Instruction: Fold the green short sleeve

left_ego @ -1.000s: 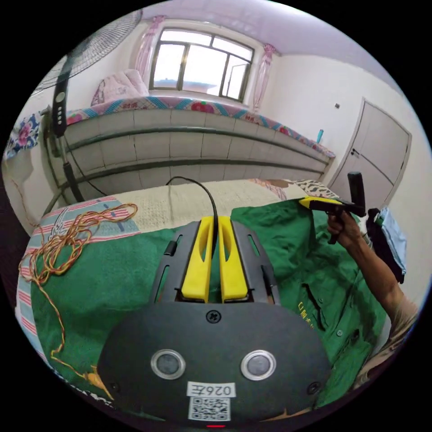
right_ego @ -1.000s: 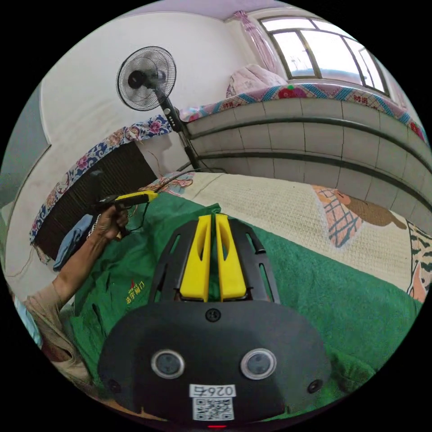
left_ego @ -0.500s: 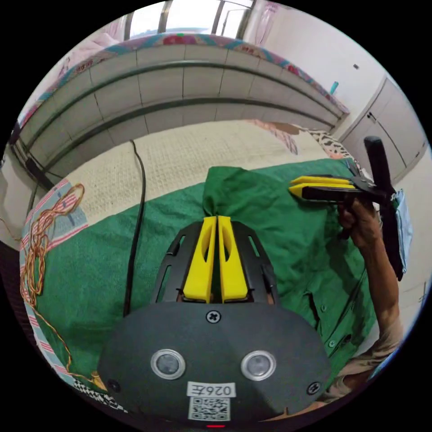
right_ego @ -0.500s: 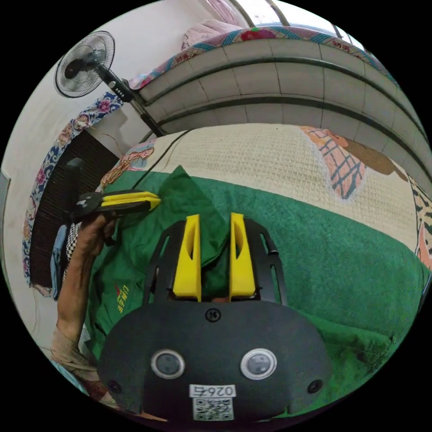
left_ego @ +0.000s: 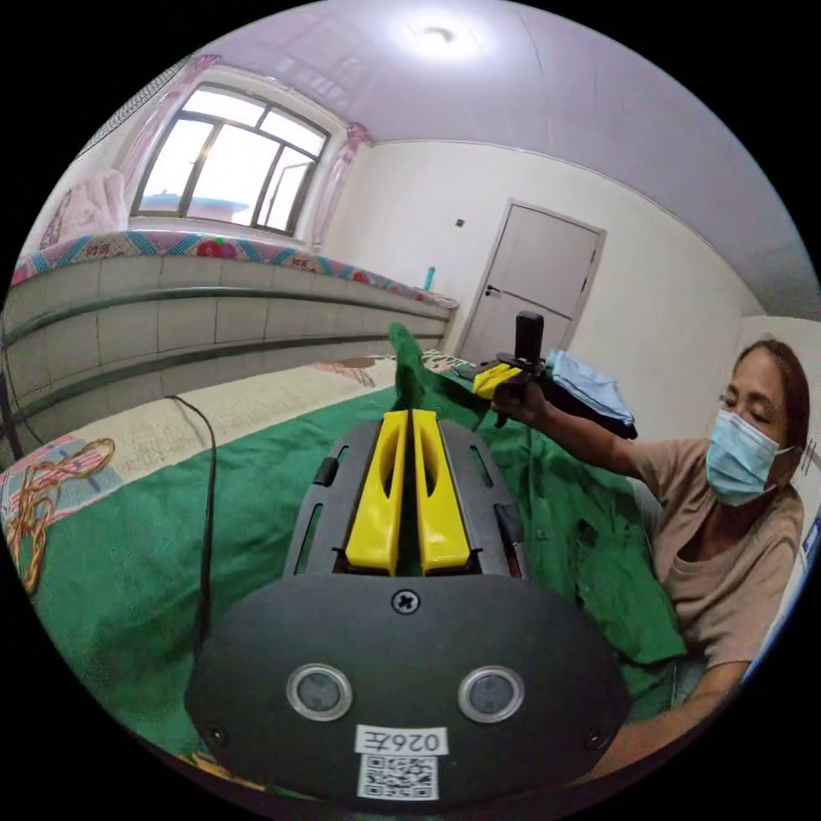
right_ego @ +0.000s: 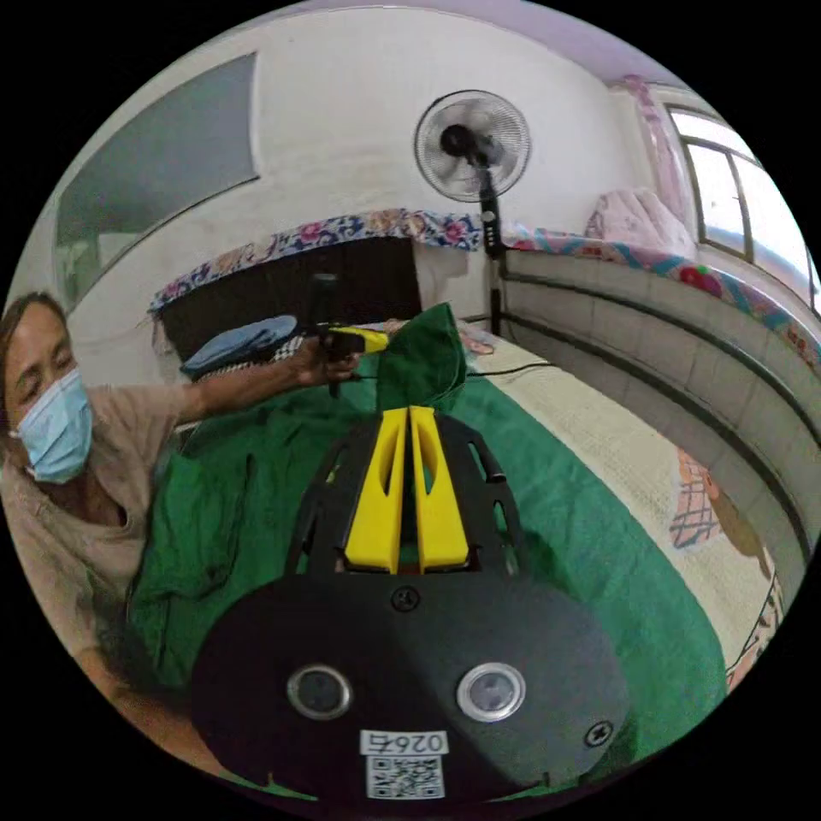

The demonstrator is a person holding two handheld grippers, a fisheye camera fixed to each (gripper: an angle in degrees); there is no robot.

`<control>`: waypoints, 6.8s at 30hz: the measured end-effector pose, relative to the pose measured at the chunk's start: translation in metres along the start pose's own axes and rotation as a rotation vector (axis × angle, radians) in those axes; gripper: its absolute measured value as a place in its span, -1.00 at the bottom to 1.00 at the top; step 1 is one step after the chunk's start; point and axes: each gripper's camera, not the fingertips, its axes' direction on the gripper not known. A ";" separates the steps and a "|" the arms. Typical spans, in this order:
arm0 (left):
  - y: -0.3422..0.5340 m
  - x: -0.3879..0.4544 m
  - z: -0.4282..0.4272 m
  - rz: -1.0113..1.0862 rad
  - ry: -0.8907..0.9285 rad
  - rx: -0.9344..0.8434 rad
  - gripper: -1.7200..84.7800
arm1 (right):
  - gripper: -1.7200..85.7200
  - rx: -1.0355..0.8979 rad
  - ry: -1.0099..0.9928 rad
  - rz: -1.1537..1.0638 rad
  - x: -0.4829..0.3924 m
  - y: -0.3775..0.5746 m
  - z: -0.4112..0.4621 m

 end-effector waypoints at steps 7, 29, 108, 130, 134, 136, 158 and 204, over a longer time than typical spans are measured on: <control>0.031 0.017 -0.054 -0.143 -0.055 0.100 -0.98 | -0.83 -0.308 -0.069 -0.014 -0.065 0.022 0.010; -0.022 0.079 0.072 -0.028 0.199 -0.280 -0.98 | -0.98 -0.210 -0.152 0.313 -0.083 0.032 -0.003; -0.134 0.571 0.720 -0.057 -0.435 -0.976 -0.80 | -0.98 -0.102 0.579 0.860 -0.402 0.371 -0.408; -0.102 0.317 0.179 -0.441 0.200 -0.161 -0.96 | -0.98 0.179 0.106 0.508 -0.464 0.170 -0.278; -0.033 0.255 0.077 -0.504 0.104 -0.141 -0.96 | -0.98 0.033 0.014 0.468 -0.466 0.109 -0.169; 0.004 0.228 0.046 -0.554 0.072 -0.152 -0.96 | -0.98 -0.057 -0.010 0.468 -0.466 0.093 -0.117; 0.108 0.246 -0.107 -0.586 -0.134 -0.057 -0.79 | -0.65 -0.339 -0.001 0.301 -0.538 0.001 0.074; 0.135 0.245 0.081 -0.403 0.253 -0.791 -0.98 | -0.62 -0.785 0.302 0.634 -0.172 -0.170 0.288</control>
